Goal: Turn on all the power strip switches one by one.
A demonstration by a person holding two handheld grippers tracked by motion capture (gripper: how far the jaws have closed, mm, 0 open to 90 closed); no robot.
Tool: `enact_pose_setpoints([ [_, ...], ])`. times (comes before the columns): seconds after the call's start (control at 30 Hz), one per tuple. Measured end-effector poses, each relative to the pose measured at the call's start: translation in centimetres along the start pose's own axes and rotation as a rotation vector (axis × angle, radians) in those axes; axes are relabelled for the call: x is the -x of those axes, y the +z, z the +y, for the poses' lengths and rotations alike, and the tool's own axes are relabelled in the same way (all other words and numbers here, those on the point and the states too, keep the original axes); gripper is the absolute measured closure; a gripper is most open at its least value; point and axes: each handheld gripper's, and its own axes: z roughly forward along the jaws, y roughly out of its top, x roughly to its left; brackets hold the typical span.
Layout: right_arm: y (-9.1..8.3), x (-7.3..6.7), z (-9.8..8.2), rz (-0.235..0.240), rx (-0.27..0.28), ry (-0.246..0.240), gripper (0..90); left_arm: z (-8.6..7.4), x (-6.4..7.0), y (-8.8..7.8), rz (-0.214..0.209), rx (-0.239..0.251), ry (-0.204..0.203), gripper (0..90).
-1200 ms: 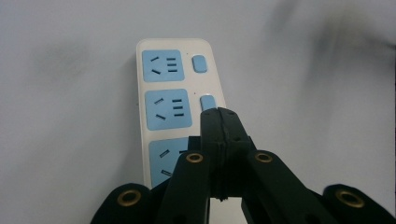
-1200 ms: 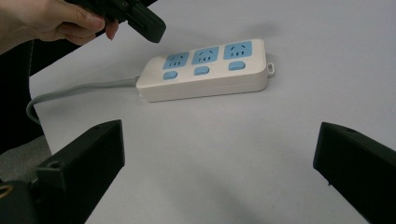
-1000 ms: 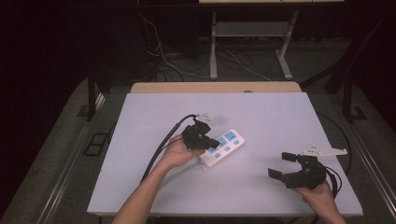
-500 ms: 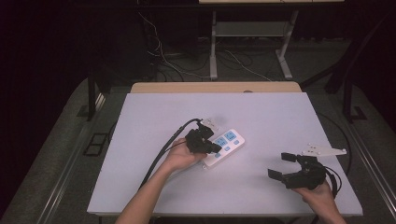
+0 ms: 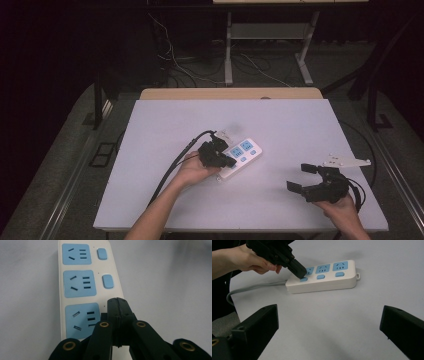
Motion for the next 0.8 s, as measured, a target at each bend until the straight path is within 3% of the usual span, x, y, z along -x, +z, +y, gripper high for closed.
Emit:
enact_pose_setpoints([
  [0.8, -0.07, 0.00, -0.01, -0.002, 0.003, -0.002, 2.0, -0.01, -0.54, 0.40, -0.033, -0.013, -0.019, 90.0],
])
